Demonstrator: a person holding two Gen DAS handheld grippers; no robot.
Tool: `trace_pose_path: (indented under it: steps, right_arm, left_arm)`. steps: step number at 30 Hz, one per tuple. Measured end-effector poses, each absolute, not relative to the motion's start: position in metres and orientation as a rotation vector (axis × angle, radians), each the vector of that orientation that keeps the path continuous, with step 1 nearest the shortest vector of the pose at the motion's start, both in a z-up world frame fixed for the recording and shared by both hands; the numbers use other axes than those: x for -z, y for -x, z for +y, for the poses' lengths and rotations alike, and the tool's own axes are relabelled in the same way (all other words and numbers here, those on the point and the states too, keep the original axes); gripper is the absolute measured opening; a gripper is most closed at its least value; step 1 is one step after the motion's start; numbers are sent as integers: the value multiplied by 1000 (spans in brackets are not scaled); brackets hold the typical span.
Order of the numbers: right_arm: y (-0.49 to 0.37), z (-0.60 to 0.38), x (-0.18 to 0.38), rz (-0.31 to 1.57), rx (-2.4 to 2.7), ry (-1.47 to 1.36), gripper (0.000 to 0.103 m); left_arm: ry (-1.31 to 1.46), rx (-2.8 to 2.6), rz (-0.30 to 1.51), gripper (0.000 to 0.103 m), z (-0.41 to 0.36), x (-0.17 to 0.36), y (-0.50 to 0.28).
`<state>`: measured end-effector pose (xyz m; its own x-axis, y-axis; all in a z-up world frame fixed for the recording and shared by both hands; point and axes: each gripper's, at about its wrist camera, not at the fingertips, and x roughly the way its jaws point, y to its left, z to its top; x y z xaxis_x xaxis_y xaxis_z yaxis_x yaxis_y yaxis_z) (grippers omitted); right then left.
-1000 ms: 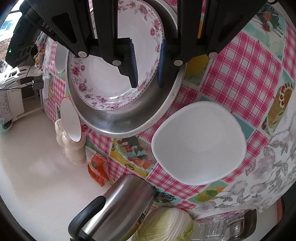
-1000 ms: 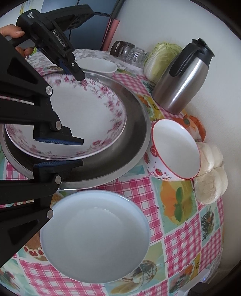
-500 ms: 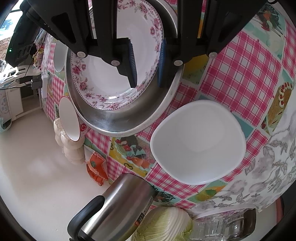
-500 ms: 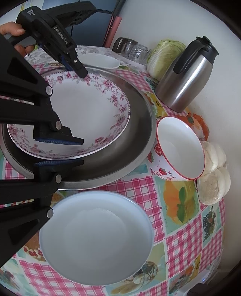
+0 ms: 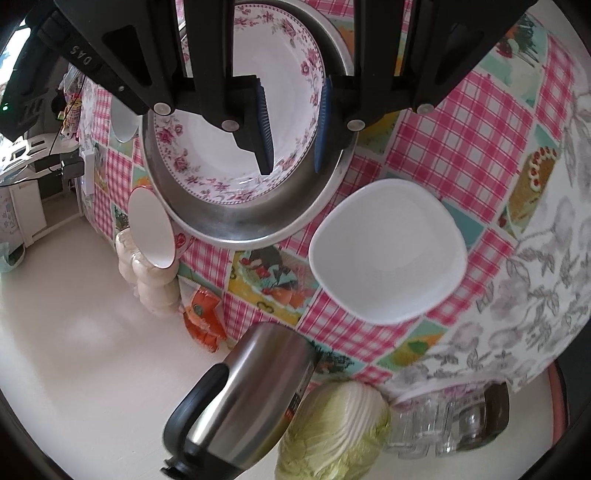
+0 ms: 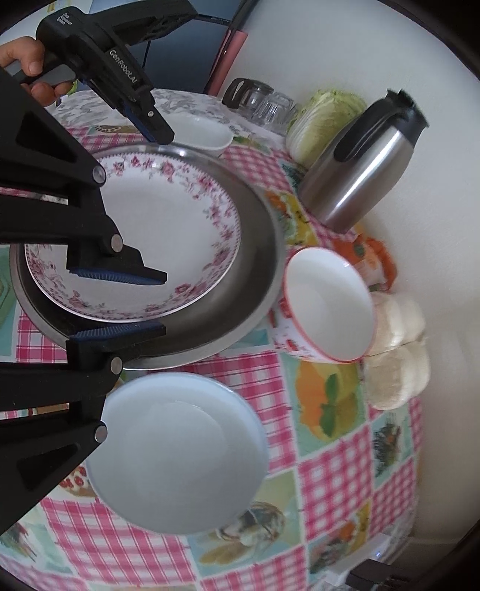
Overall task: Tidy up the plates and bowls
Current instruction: 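Open both grippers to release the plate in the pan, then move both tools to the rim of the red-rimmed white bowl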
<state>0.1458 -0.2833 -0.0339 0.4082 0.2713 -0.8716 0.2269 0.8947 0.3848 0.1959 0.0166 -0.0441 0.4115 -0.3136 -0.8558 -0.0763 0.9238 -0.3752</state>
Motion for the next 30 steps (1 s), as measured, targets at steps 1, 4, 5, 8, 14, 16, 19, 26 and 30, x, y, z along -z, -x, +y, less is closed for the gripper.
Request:
trace_pose_path:
  steps: [1,4,5,8,14,16,19,26,30]
  right_arm:
    - [-145,-283,28,1150,-31,-483,23]
    - [-143,-282,14,1119,-21,-452,28]
    - [-142,-282,11,1110,-12,-437,31]
    - [-140,-278,3,1094,15,-386,46]
    - [-141,-278,5,1105,41,-346,71]
    - [-140,-279,6,1104,55,-333,78]
    - [-140,-279,5,1095,62,-320,85]
    - [-139,-276,2,1067,74,-262,103]
    - [-139,-271,-1,1050,72,-218,103]
  left_arm:
    - [377,152,1138,24,17,41,-195]
    - [333,137,1114,35,18,30,-192]
    - [314,128,1107,37,18,26,-191]
    - [286,110,1098,49,19,21,-189]
    - [248,91,1111,66,18,22,-189]
    - [234,83,1116,67,17,23,-189]
    - [210,71,1123,71,16,24,-190]
    - [136,42,1108,102,11,25,-189]
    - [74,21,1095,102,6,24,-189]
